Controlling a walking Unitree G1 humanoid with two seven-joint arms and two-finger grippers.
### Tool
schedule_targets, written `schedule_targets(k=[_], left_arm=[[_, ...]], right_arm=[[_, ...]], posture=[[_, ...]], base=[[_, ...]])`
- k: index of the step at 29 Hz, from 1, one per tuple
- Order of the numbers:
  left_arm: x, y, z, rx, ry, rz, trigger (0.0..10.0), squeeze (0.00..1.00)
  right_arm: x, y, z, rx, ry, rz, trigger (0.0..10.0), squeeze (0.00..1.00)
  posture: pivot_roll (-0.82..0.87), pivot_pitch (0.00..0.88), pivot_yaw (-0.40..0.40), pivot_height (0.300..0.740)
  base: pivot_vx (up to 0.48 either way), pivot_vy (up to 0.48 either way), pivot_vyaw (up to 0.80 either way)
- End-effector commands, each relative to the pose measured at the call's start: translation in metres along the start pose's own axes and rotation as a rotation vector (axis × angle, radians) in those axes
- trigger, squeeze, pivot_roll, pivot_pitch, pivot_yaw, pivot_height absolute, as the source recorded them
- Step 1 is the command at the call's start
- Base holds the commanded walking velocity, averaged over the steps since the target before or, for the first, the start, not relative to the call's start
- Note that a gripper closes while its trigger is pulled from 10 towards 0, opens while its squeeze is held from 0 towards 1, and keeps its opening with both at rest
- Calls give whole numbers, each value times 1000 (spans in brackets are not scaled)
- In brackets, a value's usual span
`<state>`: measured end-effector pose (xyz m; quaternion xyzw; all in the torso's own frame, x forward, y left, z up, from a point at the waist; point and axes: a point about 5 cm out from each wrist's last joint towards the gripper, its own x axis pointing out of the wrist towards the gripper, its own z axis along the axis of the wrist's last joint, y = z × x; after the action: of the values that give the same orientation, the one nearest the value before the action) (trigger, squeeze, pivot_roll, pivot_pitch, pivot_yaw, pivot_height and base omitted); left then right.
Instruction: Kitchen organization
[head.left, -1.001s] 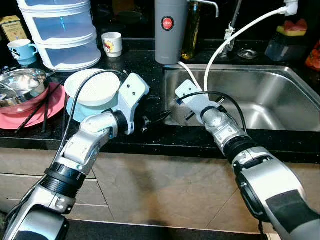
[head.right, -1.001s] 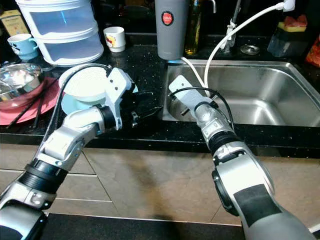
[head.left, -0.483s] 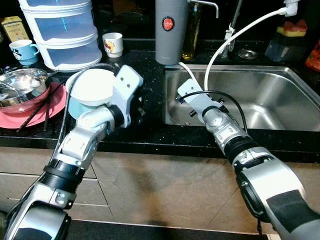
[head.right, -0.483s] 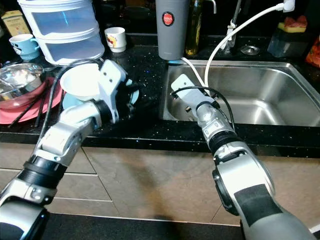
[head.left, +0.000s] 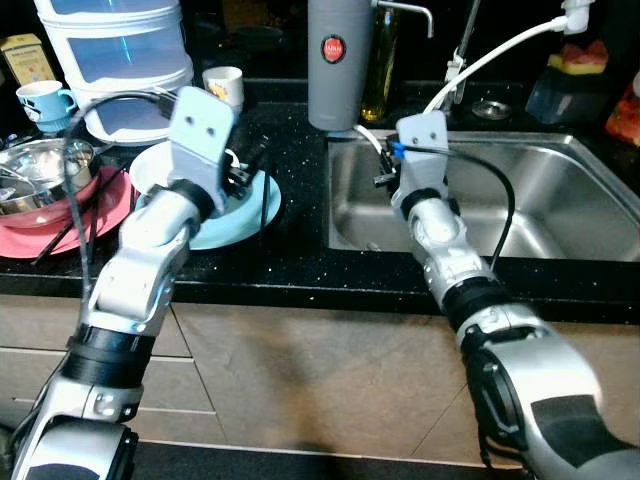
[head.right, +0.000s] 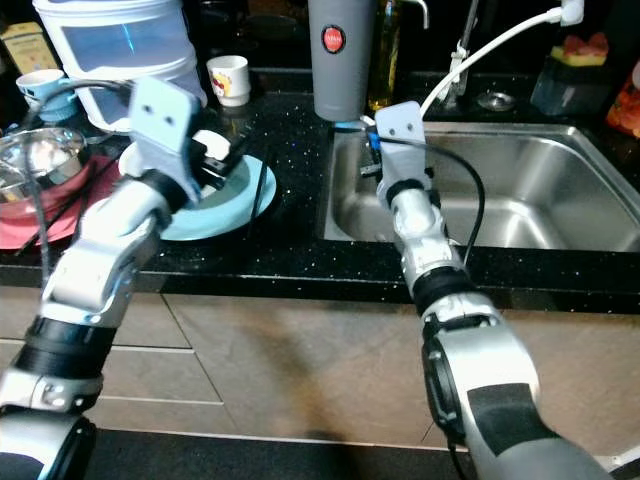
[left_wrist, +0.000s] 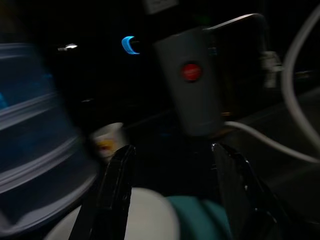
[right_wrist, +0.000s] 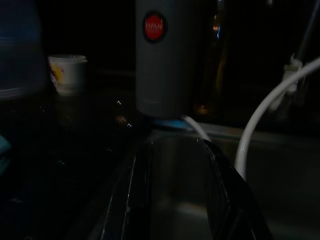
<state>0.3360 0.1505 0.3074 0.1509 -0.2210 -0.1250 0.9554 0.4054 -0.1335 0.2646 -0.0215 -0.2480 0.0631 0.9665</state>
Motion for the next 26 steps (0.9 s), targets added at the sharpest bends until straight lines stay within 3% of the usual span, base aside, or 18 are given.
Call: schedule_targets(k=[1, 3, 6, 10, 14, 22, 23, 24, 26], left_arm=[[-12, 4, -5, -5, 33, 59, 10000, 992], [-24, 5, -10, -4, 72, 80, 10000, 1000], [-28, 5, -12, 8, 92, 91, 10000, 1000], [-40, 6, -16, 11, 124, 193, 10000, 1000], [-67, 18, -29, -5, 165, 408, 10000, 1000], [-101, 38, -49, -1, 313, 641, 10000, 1000], [-107, 39, -56, -31, 355, 676, 10000, 216], [-113, 39, -61, -58, 386, 710, 10000, 0], [-118, 37, -68, -87, 420, 727, 10000, 0]], right_arm=[[-4, -5, 9, 95, -94, -30, 10000, 0], [-15, -8, 8, 152, -136, -65, 10000, 0], [-19, -8, 7, 169, -149, -73, 10000, 0], [-31, -6, 3, 179, -164, -61, 10000, 0], [-42, -5, -4, 193, -132, -34, 10000, 0], [-44, -6, -1, 200, -129, -24, 10000, 0], [-44, -6, 0, 201, -127, -20, 10000, 0], [-44, -5, 1, 202, -126, -16, 10000, 0], [-45, -4, 2, 202, -124, -8, 10000, 0]], posture=[[151, 95, 45, 740], [151, 97, 47, 740], [151, 97, 47, 740], [144, 100, 53, 740], [139, 105, 51, 740], [145, 108, 43, 740], [144, 106, 41, 740], [143, 106, 41, 740], [141, 104, 40, 740]], base=[[0, 0, 0], [0, 0, 0], [0, 0, 0], [0, 0, 0], [0, 0, 0], [0, 0, 0], [0, 0, 0], [0, 0, 0], [0, 0, 0]])
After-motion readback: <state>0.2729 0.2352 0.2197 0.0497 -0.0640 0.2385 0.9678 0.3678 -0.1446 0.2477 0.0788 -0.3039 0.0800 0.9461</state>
